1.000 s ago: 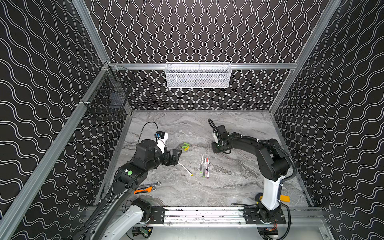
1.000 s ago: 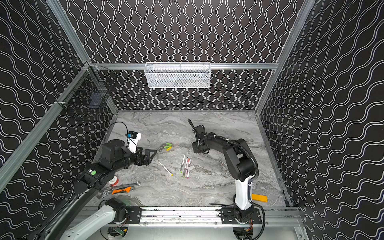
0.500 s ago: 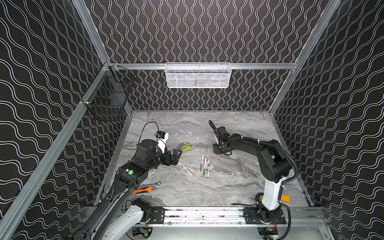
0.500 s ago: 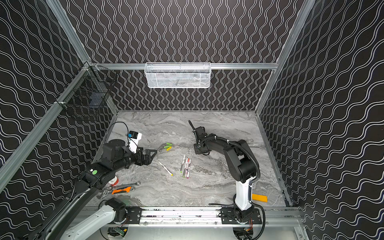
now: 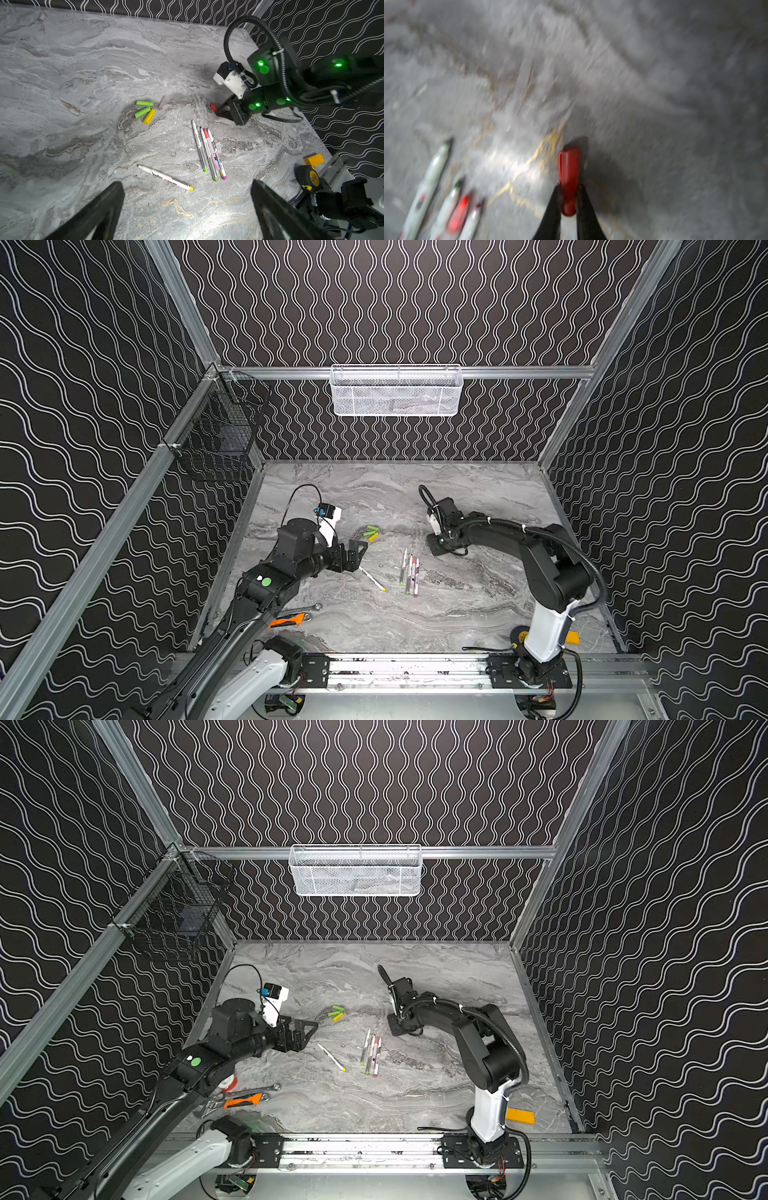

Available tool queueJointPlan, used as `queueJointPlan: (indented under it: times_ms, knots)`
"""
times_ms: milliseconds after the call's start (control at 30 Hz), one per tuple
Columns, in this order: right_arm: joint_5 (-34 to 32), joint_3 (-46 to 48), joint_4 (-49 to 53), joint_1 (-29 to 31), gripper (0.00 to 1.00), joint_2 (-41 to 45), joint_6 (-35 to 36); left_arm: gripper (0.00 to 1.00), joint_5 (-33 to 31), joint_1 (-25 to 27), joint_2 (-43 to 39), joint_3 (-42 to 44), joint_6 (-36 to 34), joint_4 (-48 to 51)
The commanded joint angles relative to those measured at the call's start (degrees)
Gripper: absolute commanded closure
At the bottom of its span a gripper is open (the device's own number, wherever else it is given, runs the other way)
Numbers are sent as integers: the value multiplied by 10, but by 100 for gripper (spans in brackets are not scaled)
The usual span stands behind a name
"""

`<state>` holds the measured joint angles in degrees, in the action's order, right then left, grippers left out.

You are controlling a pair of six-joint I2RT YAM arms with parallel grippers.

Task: Insert the pens into the pen caps
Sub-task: 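Lift the red cap with the right gripper while the left arm reaches in, then close the left gripper on the red cap held by the right gripper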

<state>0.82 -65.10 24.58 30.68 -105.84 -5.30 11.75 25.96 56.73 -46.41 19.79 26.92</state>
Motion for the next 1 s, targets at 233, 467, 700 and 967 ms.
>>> queueJointPlan:
  times_ms: [233,467,700,967]
  knots:
    - [138,101,-89,11,86,143,44,1,46,74,80,41,56,-171]
    - [173,165,-164,54,86,235,49,1,70,107,134,46,83,-249]
    - [272,218,-275,80,85,308,21,5,134,111,132,86,106,-352]
    - [365,228,-362,99,84,339,-5,16,188,112,123,106,118,-416]
